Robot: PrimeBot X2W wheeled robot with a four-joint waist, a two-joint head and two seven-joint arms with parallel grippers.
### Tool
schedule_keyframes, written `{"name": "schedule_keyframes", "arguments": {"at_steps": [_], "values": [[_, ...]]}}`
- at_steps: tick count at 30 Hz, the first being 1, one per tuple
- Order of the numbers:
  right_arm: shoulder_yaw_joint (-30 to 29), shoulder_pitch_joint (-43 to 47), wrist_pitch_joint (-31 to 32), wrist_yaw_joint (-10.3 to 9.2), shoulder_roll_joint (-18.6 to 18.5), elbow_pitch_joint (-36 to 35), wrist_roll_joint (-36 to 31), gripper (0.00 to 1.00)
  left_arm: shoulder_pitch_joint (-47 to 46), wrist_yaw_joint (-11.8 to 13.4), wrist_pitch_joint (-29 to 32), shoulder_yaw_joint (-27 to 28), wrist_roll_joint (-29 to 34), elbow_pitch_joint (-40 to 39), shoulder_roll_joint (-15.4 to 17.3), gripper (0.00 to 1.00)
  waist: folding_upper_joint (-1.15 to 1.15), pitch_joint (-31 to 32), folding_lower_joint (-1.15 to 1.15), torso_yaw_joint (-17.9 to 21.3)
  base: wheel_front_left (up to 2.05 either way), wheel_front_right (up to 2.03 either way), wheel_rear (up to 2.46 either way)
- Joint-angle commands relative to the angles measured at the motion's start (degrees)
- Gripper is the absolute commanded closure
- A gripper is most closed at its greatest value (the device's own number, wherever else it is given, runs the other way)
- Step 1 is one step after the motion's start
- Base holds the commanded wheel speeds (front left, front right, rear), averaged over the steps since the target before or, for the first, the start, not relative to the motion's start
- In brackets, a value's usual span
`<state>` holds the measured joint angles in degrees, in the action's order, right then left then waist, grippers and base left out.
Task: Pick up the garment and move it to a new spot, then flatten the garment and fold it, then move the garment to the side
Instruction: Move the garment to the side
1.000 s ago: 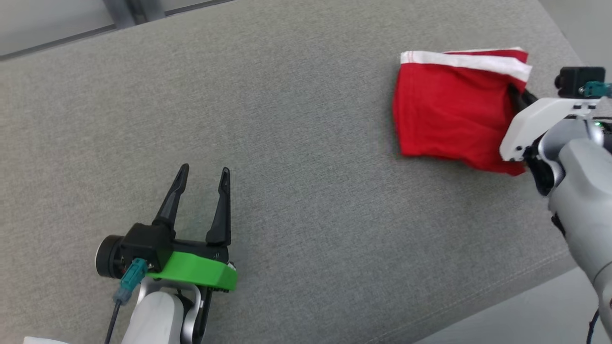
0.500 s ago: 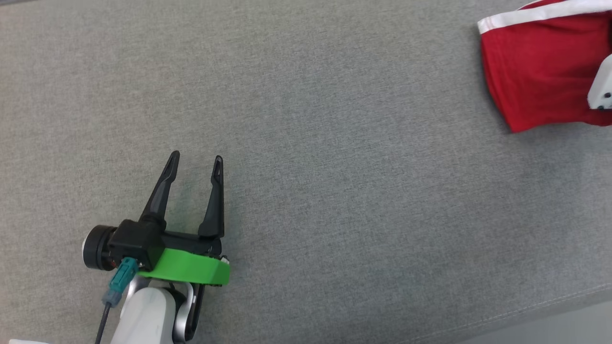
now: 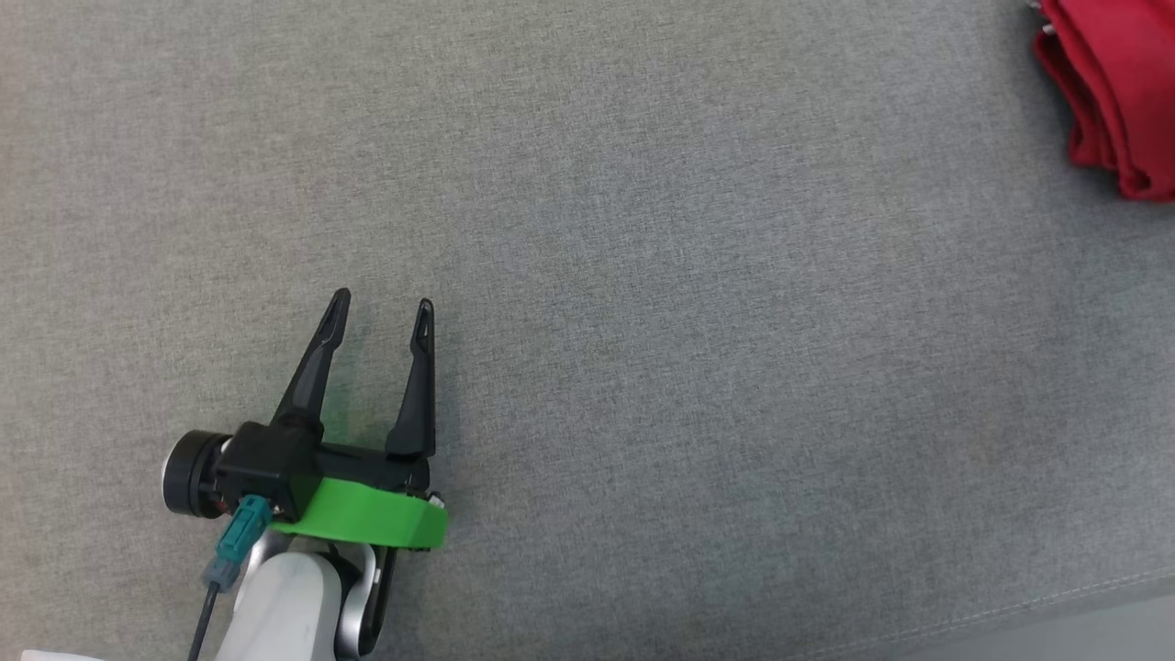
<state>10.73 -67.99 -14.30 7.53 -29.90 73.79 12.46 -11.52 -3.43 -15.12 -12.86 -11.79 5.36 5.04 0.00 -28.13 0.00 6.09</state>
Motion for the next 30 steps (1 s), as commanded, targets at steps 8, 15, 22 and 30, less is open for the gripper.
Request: {"name": "schedule_keyframes", "arguments": {"at_steps": [8,15,22,30], "values": [[-8.15,3.19,-0.91,-0.08,4.66,-7.11,-4.36,0.00,-1.25,0.54,0.08,0.05,-1.00,0.84,0.44,0.00,0.00,2.27,0.00,0.83,0.00,0.00,0.00],[-9.50,9.22,-0.90,-0.08,10.35,-16.83,-6.07,0.00,-1.34,0.80,0.01,1.09,-1.84,2.79,0.04,0.00,0.00,7.84,0.00,0.59,0.00,0.00,0.00],[-5.36,19.38,-0.91,-0.08,15.78,-25.82,-1.54,0.00,1.40,1.53,0.00,3.20,-3.74,5.93,-1.12,0.00,0.00,17.55,0.00,-1.13,0.00,0.00,0.00],[-1.49,32.81,-0.91,-0.07,19.06,-34.25,3.57,0.00,6.41,2.69,-0.01,5.43,-4.80,9.54,-1.79,0.00,0.00,27.17,0.00,-4.17,0.00,0.00,0.00]]}}
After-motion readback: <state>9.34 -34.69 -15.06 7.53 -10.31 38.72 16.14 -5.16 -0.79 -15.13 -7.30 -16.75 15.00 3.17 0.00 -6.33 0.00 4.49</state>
